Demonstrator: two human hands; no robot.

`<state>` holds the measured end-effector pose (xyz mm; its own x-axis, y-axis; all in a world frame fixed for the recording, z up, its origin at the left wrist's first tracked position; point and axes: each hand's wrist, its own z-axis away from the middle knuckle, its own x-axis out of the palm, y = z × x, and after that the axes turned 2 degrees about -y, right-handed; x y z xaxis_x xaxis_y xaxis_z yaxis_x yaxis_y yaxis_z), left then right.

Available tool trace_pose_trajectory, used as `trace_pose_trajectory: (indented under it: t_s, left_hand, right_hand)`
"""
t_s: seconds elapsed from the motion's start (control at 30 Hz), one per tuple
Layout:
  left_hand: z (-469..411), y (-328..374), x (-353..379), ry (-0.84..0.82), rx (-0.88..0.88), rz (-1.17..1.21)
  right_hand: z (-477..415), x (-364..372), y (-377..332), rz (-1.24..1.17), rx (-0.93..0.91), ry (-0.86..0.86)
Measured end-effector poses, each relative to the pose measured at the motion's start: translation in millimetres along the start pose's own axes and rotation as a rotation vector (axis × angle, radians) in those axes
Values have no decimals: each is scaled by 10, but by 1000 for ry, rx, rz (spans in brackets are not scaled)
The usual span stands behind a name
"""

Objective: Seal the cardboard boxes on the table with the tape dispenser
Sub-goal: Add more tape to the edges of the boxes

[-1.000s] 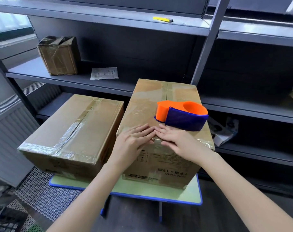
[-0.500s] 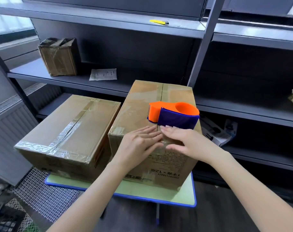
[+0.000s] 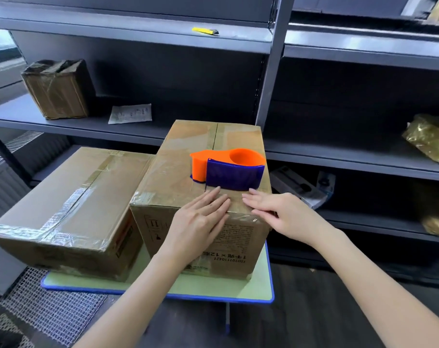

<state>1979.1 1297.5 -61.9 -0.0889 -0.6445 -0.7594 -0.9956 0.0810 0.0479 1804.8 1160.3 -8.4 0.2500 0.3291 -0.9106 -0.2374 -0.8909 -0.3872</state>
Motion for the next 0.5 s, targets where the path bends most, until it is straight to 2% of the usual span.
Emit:
trace_pose_trajectory:
  t_s: [0.13,0.33,0.5]
  left_hand:
    - [-217,230,148,-4,53,53]
    - [-243,348,289,51,31,25]
    - [-323,481,301,37,5,31]
  right_hand:
    - [99,-51,104,51,54,76]
    - [182,-9,139,-103,82,46]
    - [242,-70,241,-98,63,15]
